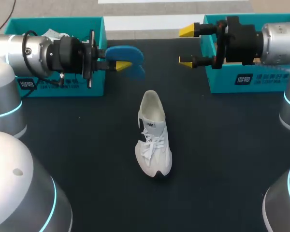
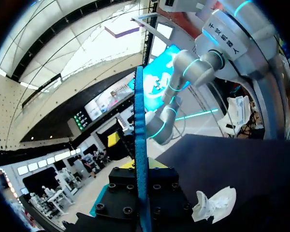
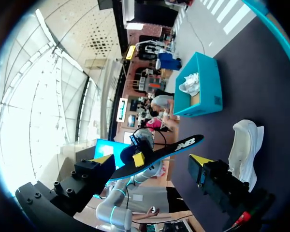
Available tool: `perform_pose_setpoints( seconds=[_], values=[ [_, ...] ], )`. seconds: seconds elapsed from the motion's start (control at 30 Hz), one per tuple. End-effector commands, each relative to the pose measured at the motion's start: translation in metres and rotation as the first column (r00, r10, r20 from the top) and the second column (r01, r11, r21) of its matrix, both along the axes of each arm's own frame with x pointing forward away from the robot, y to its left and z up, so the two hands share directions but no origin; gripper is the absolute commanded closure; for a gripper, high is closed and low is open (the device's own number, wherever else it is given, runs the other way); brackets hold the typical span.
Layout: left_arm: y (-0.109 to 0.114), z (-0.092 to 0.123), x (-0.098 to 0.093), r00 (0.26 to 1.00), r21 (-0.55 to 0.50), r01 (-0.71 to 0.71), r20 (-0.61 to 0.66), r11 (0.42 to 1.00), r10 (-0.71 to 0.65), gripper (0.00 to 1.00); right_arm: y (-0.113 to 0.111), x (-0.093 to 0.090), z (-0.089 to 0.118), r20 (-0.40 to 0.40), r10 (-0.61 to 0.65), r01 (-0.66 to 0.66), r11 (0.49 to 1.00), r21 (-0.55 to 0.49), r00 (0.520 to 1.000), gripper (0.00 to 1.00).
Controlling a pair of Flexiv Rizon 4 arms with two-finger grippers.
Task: Take the shoe out of the shoebox, open the shoe tongue, remove and reinsert the insole, then place the shoe into the shoebox
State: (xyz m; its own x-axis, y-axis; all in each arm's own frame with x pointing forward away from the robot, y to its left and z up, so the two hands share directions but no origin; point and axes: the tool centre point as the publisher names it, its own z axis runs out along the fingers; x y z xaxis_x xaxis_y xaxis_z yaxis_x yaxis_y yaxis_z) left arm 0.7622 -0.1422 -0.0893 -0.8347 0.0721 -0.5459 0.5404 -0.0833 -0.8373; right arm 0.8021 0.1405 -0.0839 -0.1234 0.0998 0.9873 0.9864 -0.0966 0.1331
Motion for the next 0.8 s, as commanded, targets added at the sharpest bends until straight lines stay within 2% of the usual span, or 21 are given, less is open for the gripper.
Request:
perform_pose_setpoints(
  seconds=[0.03,0.07,0.13,0.17,0.2,0.27,0.3,0.33,0.4,0.43,0.57,0.7,0.77,0.8],
  values=[
    [-0.002,-0.002,0.001,0.495,-0.068,-0.035,-0.868,0.997,-0.042,1.0,0.002,0.001,0.0,0.0,-0.001,0.001,1.0,0.0,1.0,0.0],
    [-0.002,-0.002,0.001,0.495,-0.068,-0.035,-0.868,0.997,-0.042,1.0,0.002,0.001,0.0,0.0,-0.001,0.001,1.0,0.0,1.0,0.0],
    [-0.001,-0.001,0.003,0.313,-0.013,-0.002,-0.95,1.0,-0.012,1.0,0.002,0.001,0.0,0.0,-0.001,0.001,1.0,0.0,1.0,0.0],
    [-0.002,0.0,0.005,0.171,0.054,-0.021,-0.984,0.998,0.057,1.0,0.002,0.001,0.0,0.0,-0.001,0.001,1.0,0.0,1.0,0.0],
    [-0.002,0.001,0.006,0.106,0.067,0.007,-0.992,0.998,0.066,1.0,0.002,0.001,0.0,0.0,-0.001,0.001,1.0,0.0,1.0,0.0],
    [-0.001,0.004,0.008,-0.073,0.165,0.051,-0.983,0.985,0.168,1.0,0.002,0.001,0.0,0.0,-0.001,0.001,1.0,0.0,1.0,0.0],
    [0.0,0.005,0.007,-0.051,0.148,0.039,-0.987,0.988,0.15,1.0,0.002,0.001,0.0,0.0,-0.001,0.001,1.0,0.0,1.0,0.0],
    [0.0,0.009,0.009,-0.16,0.183,0.055,-0.969,0.982,0.189,1.0,0.002,0.001,0.0,0.0,-0.001,0.001,1.0,0.0,1.0,0.0],
    [0.0,0.012,0.01,-0.24,0.218,0.067,-0.944,0.974,0.228,1.0,0.002,0.001,0.0,0.0,-0.001,0.001,1.0,0.0,1.0,0.0],
    [0.0,0.012,0.011,-0.297,0.26,0.117,-0.912,0.958,0.284,1.0,0.002,0.001,0.0,0.0,-0.001,0.001,1.0,0.0,1.0,0.0],
    [-0.001,0.011,0.014,-0.481,0.278,0.158,-0.817,0.948,0.319,1.0,0.002,0.001,0.0,0.0,-0.001,0.001,1.0,0.0,1.0,0.0],
    [-0.002,0.011,0.016,-0.62,0.269,0.211,-0.706,0.94,0.341,1.0,0.002,0.001,0.0,0.0,-0.001,0.001,1.0,0.0,1.0,0.0],
    [-0.003,0.014,0.015,-0.672,0.256,0.259,-0.645,0.931,0.364,1.0,0.002,0.001,0.0,0.0,-0.001,0.001,1.0,0.0,1.0,0.0],
    [-0.003,0.014,0.015,-0.672,0.256,0.259,-0.645,0.931,0.364,1.0,0.002,0.001,0.0,0.0,-0.001,0.001,1.0,0.0,1.0,0.0]
  ],
)
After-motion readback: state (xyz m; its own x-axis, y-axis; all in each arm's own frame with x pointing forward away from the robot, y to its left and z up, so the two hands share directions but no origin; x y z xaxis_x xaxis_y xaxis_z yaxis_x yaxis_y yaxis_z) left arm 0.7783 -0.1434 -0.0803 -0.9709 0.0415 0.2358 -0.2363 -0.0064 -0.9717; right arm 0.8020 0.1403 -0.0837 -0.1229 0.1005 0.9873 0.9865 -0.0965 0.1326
